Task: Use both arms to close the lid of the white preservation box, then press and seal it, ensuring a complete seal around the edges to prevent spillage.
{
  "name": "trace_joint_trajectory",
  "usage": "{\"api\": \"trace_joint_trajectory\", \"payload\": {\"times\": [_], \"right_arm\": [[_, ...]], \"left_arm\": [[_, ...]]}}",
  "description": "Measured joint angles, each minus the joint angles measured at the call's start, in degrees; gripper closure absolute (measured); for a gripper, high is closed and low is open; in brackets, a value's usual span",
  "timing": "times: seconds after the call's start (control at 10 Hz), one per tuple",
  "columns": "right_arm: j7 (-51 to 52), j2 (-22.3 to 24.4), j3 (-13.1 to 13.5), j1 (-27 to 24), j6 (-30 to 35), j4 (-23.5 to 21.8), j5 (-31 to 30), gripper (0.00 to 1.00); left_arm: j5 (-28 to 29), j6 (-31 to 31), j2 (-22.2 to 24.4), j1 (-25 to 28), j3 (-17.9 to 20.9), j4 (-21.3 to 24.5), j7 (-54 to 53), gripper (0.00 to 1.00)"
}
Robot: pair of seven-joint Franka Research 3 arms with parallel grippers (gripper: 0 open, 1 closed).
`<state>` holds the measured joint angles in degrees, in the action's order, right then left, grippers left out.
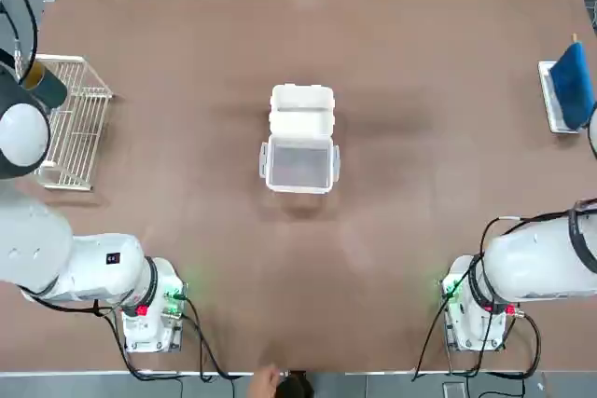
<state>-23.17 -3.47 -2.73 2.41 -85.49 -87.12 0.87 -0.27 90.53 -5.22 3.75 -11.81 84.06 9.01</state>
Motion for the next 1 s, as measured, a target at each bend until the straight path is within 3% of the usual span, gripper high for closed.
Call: {"api": "trace_joint_trajectory", "payload": {"times": [0.2, 0.5, 0.8, 1.0], "right_arm": [[-20.8, -0.1, -3.3, 8.4, -1.4, -2.4, 0.7, 0.0], [-53.3, -0.8, -4.7, 24.3, -10.5, -9.4, 4.0, 0.0], [-77.5, -4.9, -4.9, 38.5, -23.1, -16.6, 4.6, 0.0], [-86.8, -8.5, -4.8, 44.6, -29.5, -19.6, 5.2, 0.0]], "left_arm": [[-1.7, 1.3, -1.2, -0.5, -0.7, 0.0, 0.1, 0.0], [-3.9, 2.5, -2.7, -0.4, -0.8, 0.8, 2.9, 0.04], [-4.1, 6.4, -3.4, -0.4, -1.4, 5.3, 5.5, 0.16], [-4.1, 8.5, -3.5, -0.4, -1.5, 8.1, 5.6, 0.28]]}}
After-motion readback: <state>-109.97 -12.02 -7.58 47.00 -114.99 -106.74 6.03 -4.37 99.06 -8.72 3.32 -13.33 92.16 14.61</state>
